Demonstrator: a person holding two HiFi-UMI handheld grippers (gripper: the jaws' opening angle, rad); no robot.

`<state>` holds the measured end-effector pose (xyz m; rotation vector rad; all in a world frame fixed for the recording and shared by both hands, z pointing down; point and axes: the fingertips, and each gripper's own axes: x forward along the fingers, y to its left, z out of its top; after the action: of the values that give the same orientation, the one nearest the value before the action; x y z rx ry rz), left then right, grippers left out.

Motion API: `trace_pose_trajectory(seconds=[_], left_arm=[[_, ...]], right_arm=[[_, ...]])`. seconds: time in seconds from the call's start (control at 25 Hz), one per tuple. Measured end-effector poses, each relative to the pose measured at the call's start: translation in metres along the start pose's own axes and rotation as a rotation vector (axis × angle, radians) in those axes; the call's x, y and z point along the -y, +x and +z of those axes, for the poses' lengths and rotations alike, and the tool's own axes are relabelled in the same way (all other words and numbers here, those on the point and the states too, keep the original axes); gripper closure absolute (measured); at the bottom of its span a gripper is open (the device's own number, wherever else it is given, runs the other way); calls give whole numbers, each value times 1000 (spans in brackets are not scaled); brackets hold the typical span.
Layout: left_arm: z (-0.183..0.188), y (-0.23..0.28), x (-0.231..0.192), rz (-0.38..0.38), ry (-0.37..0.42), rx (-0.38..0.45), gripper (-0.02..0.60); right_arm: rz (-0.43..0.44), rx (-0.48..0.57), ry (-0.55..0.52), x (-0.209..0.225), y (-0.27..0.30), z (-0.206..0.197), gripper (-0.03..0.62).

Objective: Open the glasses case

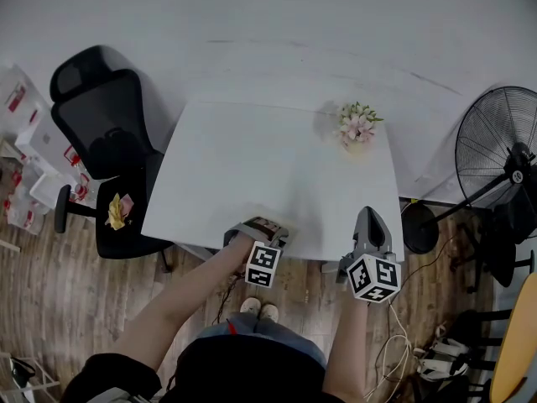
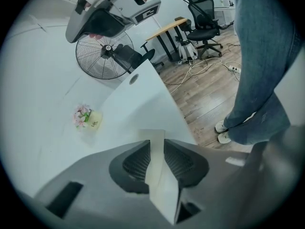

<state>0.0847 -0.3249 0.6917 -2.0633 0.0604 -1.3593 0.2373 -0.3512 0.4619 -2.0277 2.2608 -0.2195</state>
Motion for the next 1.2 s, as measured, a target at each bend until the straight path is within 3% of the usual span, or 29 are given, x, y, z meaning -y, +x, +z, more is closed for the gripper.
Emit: trace_pose_trajectory(seconds=[0.36,0.76,1.2], left_arm=[[4,-9,-9,37,31,7,525],[5,-6,-63,111,24,9,560],[1,20,-93,101,5,5,552]], right_arm=[[-3,3,3,1,-1,0,583],[-18,4,4,7,1,1,583],[-75,-9,3,33,-6,-2,583]])
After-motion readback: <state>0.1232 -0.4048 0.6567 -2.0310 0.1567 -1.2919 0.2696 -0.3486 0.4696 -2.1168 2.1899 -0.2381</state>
